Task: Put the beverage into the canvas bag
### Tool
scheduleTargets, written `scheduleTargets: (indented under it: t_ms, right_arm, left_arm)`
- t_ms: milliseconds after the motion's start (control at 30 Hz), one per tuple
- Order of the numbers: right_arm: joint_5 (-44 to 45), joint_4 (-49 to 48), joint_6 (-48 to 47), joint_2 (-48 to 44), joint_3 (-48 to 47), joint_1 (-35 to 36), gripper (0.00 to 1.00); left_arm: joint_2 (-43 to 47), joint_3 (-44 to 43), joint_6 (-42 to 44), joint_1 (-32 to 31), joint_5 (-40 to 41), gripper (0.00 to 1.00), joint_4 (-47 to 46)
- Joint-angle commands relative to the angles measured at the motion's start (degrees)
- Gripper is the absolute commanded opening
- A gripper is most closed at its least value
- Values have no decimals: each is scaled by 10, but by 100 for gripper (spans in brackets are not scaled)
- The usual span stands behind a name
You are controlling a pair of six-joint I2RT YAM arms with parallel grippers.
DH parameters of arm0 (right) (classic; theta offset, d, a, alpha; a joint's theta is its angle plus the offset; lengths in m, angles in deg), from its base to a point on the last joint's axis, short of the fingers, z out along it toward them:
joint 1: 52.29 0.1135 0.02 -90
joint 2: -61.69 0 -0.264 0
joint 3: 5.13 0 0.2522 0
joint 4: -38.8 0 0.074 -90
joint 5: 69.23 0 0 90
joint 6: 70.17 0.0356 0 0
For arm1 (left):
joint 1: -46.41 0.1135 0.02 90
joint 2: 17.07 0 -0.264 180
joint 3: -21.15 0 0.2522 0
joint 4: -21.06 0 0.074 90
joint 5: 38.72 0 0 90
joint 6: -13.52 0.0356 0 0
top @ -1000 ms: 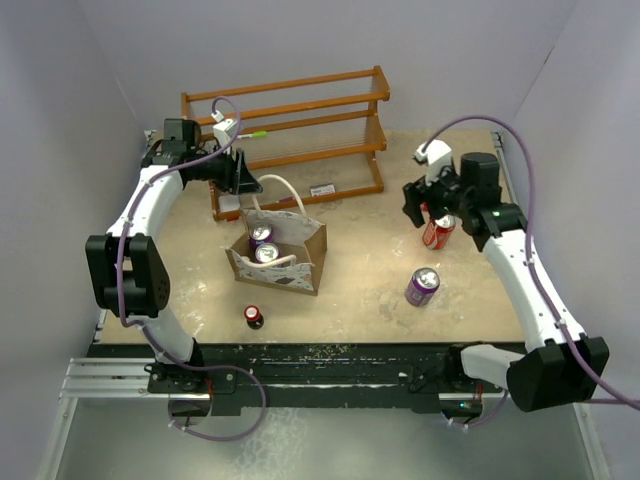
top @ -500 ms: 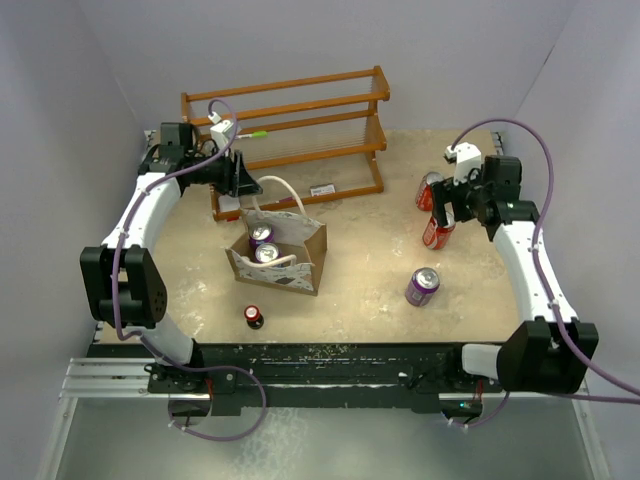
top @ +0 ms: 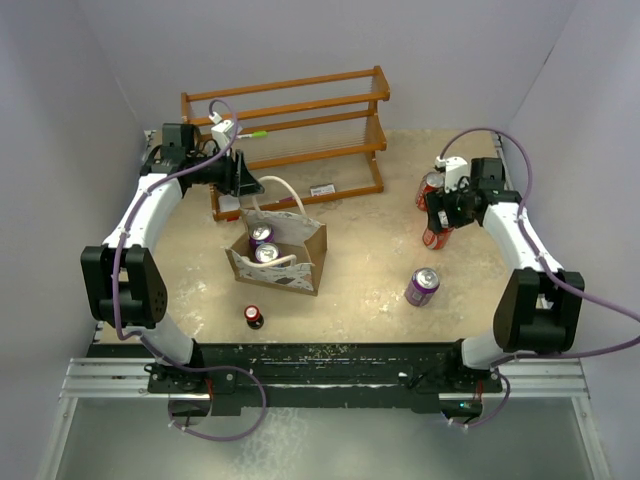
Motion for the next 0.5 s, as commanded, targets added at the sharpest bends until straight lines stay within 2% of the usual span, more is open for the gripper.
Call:
scheduleTargets:
  t_ms: [0, 467]
  right_arm:
    - [-17, 0, -21, 14, -14, -7, 91]
    - [-46, 13, -33, 57, -35, -13, 81]
  left_arm:
    - [11, 3, -10, -3, -14, 51, -24]
    - [13, 9, -16, -4, -13, 51, -32]
